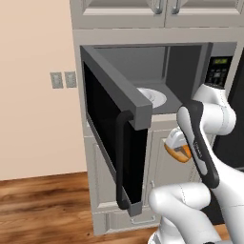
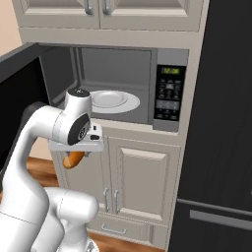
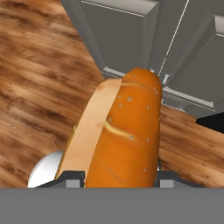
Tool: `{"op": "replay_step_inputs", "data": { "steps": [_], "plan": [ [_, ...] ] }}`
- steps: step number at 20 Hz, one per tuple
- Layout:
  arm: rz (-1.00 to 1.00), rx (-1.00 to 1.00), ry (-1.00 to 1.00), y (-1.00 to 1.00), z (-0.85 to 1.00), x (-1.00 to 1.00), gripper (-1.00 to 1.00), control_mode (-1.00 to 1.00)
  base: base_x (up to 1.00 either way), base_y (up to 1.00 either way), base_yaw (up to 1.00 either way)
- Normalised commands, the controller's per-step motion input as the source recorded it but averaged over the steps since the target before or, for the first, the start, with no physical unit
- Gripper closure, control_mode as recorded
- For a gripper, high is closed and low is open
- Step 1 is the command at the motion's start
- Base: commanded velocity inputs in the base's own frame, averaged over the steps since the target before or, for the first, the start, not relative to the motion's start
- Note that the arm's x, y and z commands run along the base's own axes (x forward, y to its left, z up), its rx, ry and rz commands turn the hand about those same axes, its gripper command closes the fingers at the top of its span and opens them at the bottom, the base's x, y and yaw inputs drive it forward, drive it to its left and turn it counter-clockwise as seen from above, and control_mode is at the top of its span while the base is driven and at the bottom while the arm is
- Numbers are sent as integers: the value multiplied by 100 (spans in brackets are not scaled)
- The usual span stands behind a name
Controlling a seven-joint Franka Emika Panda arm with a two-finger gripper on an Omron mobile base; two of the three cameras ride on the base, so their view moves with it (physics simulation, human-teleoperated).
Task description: Pick the hotdog bun from the counter and place it in the microwave. Then turn on the microwave.
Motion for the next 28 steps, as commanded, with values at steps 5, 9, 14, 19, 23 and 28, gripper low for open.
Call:
{"op": "replay_step_inputs", "data": {
  "steps": [5,9,14,19,23,28],
  "plan": [
    [0,0,0,0,0,0,100,100,0,0,0],
    [0,0,0,0,0,0,100,100,0,0,0],
    [0,0,0,0,0,0,100,-100,0,0,0],
    [0,0,0,0,0,0,100,-100,0,0,0],
    [0,0,0,0,0,0,100,-100,0,0,0],
    [0,0,-4,0,0,1,100,-100,0,0,0]
  ]
}}
